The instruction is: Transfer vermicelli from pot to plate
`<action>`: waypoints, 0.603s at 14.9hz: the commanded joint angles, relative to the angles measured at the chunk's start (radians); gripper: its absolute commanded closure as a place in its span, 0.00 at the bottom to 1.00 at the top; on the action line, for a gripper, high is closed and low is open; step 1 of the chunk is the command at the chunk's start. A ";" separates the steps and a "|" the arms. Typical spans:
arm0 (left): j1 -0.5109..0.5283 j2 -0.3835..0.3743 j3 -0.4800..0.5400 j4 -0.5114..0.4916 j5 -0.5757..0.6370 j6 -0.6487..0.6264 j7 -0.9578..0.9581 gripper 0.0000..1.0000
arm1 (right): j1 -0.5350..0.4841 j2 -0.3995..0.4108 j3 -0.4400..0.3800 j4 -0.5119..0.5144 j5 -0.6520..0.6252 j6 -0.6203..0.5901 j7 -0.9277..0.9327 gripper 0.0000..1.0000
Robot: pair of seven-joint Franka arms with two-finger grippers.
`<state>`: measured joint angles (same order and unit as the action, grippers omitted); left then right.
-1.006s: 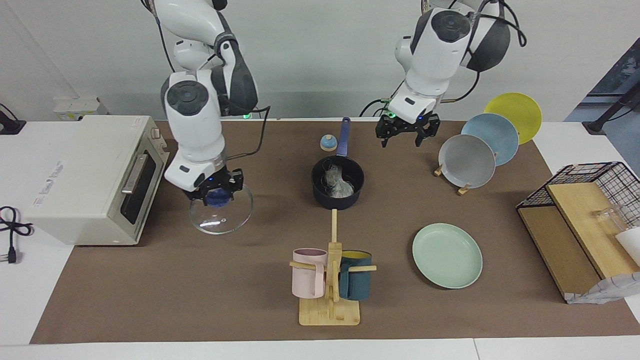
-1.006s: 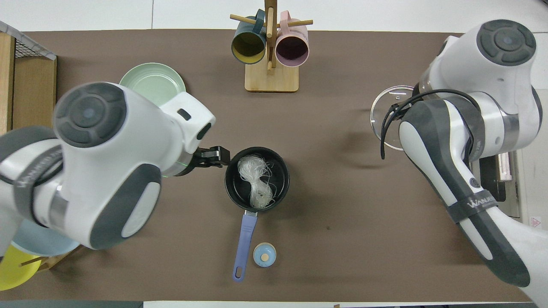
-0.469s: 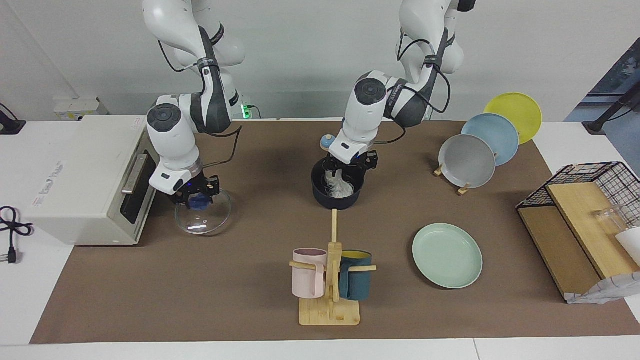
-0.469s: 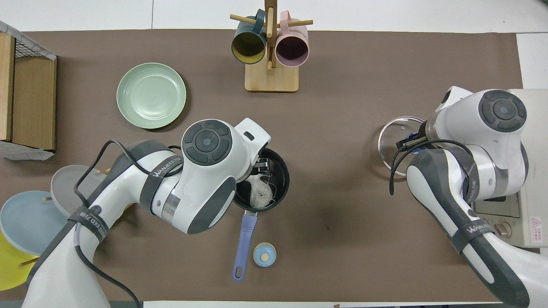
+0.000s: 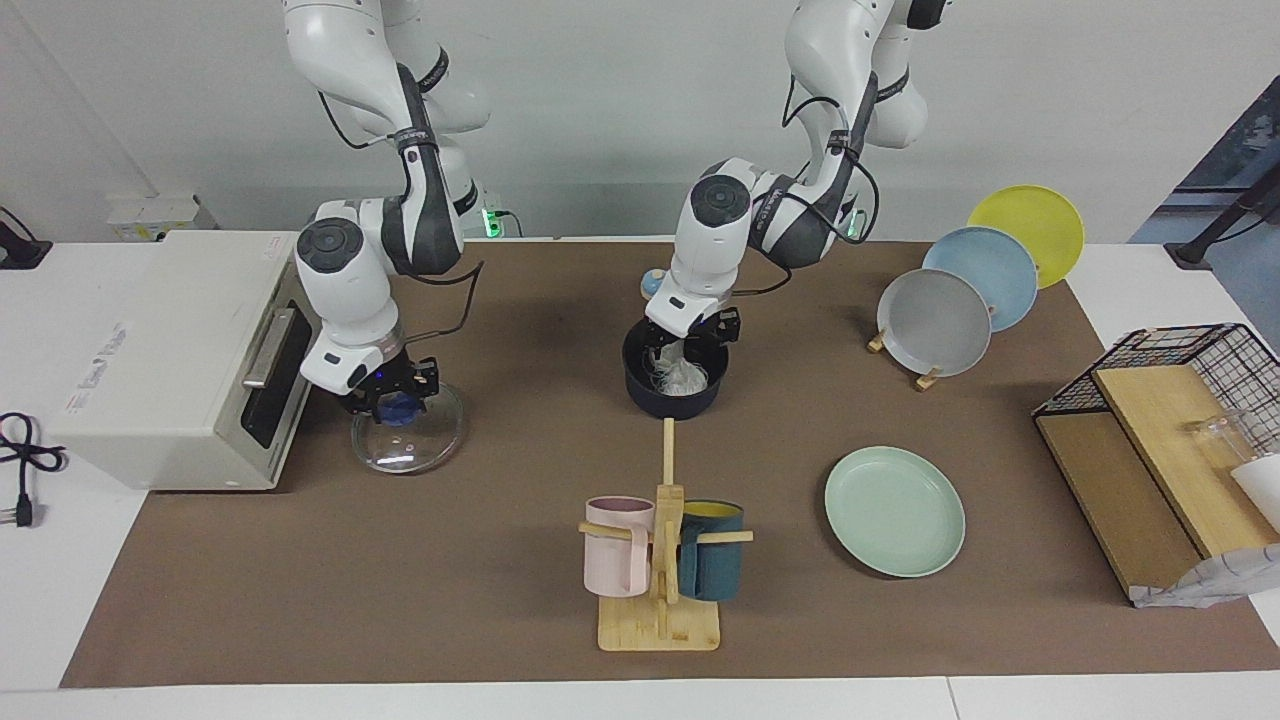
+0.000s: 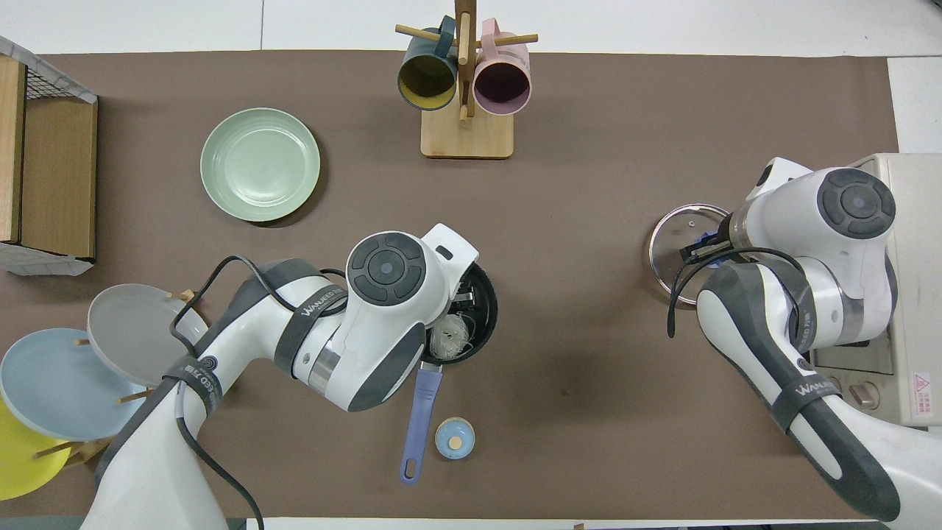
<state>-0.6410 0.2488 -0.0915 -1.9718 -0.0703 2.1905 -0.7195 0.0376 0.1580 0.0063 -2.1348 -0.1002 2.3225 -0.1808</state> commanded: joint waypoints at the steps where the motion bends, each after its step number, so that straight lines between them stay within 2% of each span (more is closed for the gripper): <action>1: -0.031 0.027 0.016 -0.022 -0.013 0.067 -0.029 0.00 | -0.045 0.009 0.015 -0.005 0.002 0.020 -0.020 0.44; 2: -0.029 0.030 0.016 -0.022 -0.013 0.069 -0.029 0.00 | -0.041 0.009 0.015 -0.005 0.002 0.020 -0.016 0.40; 3: -0.031 0.030 0.016 -0.021 -0.013 0.065 -0.028 0.07 | -0.041 0.009 0.015 -0.005 0.002 0.020 -0.014 0.38; 4: -0.031 0.030 0.016 -0.019 -0.013 0.063 -0.022 0.31 | -0.038 0.009 0.015 -0.004 0.004 0.018 -0.012 0.28; 5: -0.029 0.030 0.016 -0.019 -0.013 0.061 -0.014 0.65 | -0.036 0.009 0.015 0.004 0.004 0.009 -0.008 0.08; 6: -0.029 0.029 0.016 -0.019 -0.013 0.058 -0.009 1.00 | -0.036 0.011 0.015 0.024 0.004 -0.005 -0.008 0.00; 8: -0.026 0.027 0.016 -0.013 -0.013 0.051 0.011 1.00 | -0.038 -0.001 0.017 0.083 0.005 -0.096 -0.008 0.00; 9: -0.022 0.021 0.016 -0.012 -0.013 0.046 0.011 1.00 | -0.035 -0.008 0.017 0.160 0.013 -0.206 -0.008 0.00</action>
<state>-0.6553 0.2892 -0.0893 -1.9742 -0.0703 2.2310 -0.7300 0.0155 0.1672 0.0096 -2.0848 -0.1002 2.2660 -0.1808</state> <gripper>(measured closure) 0.432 0.000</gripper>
